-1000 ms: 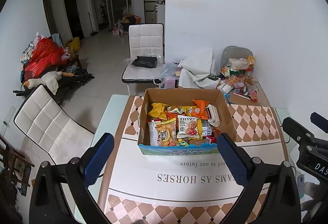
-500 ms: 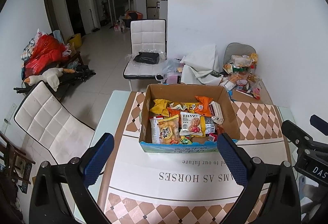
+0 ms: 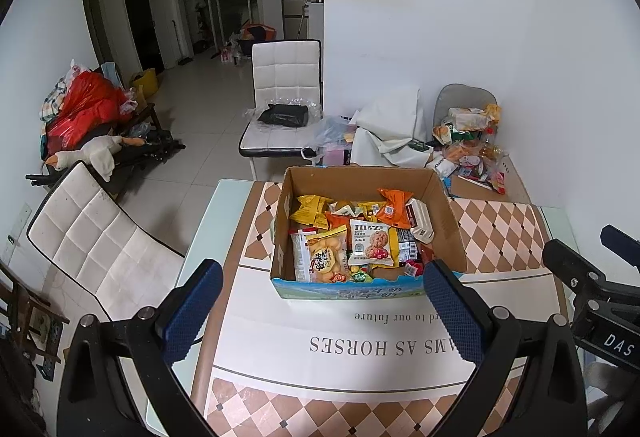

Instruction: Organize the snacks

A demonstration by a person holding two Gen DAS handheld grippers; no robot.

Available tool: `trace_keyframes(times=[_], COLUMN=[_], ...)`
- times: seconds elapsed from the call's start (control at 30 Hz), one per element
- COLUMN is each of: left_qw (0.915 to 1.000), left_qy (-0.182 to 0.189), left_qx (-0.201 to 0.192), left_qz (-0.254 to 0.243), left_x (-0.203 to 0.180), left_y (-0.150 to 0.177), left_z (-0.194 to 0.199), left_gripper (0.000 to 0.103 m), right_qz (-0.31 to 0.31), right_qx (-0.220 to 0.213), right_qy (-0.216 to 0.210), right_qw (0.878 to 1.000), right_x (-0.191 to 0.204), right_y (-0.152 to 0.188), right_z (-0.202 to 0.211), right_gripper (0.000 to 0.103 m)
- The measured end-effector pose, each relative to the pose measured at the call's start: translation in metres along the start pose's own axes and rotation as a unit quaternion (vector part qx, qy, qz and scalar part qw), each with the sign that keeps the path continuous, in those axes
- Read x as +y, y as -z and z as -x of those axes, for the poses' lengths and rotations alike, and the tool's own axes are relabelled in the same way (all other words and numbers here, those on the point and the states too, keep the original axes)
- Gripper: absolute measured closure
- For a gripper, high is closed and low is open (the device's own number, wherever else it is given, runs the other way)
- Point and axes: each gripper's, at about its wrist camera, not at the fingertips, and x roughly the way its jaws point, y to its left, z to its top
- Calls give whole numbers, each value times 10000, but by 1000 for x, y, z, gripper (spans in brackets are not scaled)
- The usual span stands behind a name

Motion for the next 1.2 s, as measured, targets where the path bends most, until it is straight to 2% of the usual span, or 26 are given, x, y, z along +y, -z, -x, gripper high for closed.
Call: trace_keyframes(times=[1.2], left_qw=[10000], left_qy=[45], left_qx=[-6], left_qz=[-79], left_x=[-3], left_y=[-6], left_z=[4], left_gripper=[0], right_qz=[-20], right_qx=[13], right_qy=[-50], right_qw=[10000], right_x=[-1], right_y=[-2], right_z=[7], right_gripper=[0])
